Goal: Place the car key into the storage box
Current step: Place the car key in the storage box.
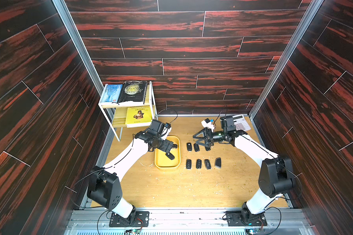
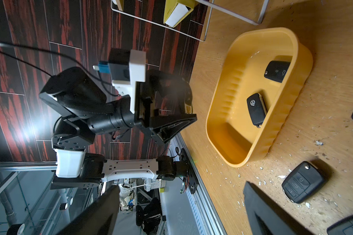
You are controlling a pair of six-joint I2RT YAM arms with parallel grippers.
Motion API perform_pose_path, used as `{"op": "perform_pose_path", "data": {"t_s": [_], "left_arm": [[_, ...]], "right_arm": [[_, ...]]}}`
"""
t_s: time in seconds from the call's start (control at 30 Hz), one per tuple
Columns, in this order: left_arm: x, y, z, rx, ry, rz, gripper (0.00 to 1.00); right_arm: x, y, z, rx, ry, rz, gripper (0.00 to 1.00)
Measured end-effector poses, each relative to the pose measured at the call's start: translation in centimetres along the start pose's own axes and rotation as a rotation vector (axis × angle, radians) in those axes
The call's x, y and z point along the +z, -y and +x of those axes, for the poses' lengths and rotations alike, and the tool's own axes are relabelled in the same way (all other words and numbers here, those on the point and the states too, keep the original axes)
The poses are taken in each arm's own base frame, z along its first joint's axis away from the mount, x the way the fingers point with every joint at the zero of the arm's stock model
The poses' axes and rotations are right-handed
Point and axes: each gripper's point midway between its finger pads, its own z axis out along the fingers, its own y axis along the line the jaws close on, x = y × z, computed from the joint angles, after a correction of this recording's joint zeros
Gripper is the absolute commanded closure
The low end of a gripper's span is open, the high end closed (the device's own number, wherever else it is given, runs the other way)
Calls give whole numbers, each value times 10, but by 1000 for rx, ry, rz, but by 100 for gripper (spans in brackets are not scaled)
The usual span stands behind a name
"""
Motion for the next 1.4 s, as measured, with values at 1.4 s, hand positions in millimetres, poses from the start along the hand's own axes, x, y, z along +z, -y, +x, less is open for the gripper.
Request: {"op": "perform_pose_path", "data": {"t_s": [1.4], "left_arm": [[97,-14,43,-103,-468,-8,71]], "right_arm": [[-1,18,19,52,-16,18,2]]}}
